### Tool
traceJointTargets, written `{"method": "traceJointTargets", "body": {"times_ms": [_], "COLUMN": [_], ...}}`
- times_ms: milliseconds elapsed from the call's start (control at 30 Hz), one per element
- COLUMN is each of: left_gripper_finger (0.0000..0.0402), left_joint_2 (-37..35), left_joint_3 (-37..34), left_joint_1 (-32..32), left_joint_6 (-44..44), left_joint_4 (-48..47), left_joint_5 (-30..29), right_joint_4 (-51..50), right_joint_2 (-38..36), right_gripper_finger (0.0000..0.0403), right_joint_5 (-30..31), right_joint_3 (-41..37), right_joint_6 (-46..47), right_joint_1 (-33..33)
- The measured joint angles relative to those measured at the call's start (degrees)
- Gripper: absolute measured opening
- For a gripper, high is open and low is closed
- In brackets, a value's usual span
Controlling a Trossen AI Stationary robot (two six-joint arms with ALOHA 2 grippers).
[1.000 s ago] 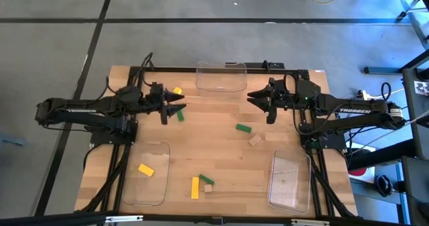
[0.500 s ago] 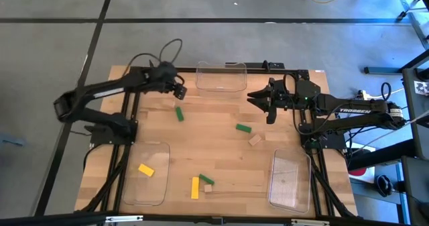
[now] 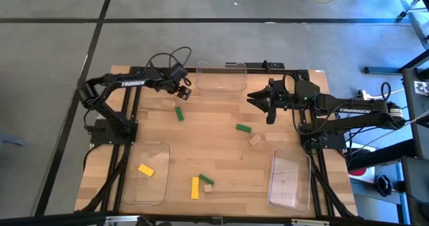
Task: Sort & place blocks by color
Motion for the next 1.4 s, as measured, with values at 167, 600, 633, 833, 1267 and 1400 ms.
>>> {"method": "traceJointTargets", "body": {"times_ms": [167,600,633,833,1267,1400], "left_gripper_finger": [0.0238,0.0238,0.0238,0.0238,0.0238,0.0238], "left_joint_2": [1.0,1.0,1.0,1.0,7.0,7.5], "left_joint_3": [0.0,0.0,0.0,0.0,0.0,0.0], "left_joint_1": [0.0,0.3,0.3,0.3,0.0,0.0], "left_joint_6": [0.3,1.2,1.2,1.0,-3.1,-3.1], "left_joint_4": [-0.1,1.5,1.5,2.7,4.0,3.8], "left_joint_5": [-3.0,-4.7,-4.9,-5.1,-3.9,-3.6], "right_joint_4": [0.0,-0.1,-0.1,-0.2,-0.2,-0.2], "right_joint_2": [0.0,0.0,0.0,0.0,0.0,0.0], "right_gripper_finger": [0.0116,0.0117,0.0117,0.0116,0.0117,0.0116], "right_joint_5": [0.0,0.0,0.0,0.0,0.0,0.0], "right_joint_3": [0.0,0.0,0.0,0.0,0.0,0.0], "right_joint_6": [0.0,0.0,0.0,0.0,0.0,0.0], "right_joint_1": [0.0,0.0,0.0,0.0,0.0,0.0]}}
